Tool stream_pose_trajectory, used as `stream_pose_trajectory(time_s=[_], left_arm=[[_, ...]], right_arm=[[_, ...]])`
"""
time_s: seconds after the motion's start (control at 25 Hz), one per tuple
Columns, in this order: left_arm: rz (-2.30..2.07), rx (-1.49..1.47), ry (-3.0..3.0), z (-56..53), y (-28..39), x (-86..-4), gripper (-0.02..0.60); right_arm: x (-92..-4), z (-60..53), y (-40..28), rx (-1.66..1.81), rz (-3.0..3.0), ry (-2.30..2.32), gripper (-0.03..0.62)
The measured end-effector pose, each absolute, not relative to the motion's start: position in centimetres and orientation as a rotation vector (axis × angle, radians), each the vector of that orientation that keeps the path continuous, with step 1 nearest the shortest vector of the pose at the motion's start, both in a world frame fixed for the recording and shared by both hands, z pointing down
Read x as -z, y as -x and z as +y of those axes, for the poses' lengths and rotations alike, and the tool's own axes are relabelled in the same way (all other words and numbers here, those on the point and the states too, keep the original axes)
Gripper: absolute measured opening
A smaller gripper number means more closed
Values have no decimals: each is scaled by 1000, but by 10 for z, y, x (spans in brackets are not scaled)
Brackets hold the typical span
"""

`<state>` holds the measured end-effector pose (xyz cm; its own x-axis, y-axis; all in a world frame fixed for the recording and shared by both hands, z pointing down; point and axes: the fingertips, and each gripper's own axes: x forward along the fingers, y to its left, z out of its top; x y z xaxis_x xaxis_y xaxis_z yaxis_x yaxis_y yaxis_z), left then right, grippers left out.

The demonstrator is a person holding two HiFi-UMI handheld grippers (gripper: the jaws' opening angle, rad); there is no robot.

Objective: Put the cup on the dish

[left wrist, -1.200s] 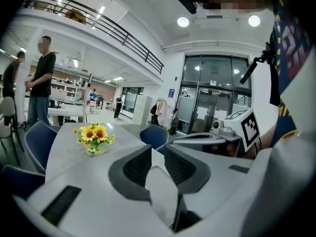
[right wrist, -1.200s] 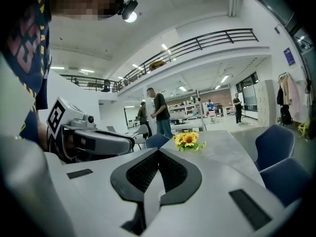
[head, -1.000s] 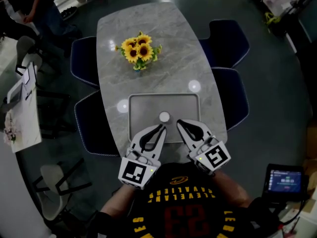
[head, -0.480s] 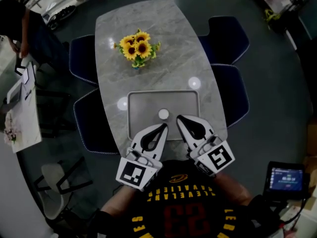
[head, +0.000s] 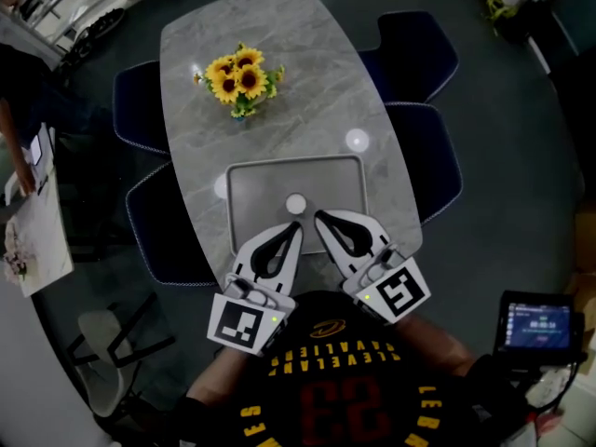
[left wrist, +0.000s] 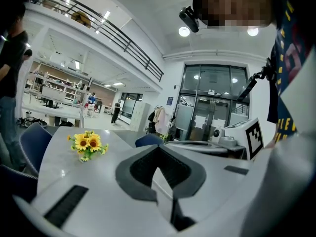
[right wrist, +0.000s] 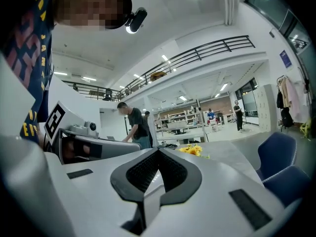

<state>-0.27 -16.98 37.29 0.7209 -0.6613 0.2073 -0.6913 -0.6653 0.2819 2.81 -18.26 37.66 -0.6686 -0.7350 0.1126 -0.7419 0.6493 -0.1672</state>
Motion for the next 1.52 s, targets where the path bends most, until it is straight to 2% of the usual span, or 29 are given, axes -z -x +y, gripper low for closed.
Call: stream_pose_trajectory(time_s=[1.52], left_arm=[[-1058,-178,-2582,-168,1,-380,2]], right_arm=[[-377,-176,-22,-249,-2816,-1227,8]])
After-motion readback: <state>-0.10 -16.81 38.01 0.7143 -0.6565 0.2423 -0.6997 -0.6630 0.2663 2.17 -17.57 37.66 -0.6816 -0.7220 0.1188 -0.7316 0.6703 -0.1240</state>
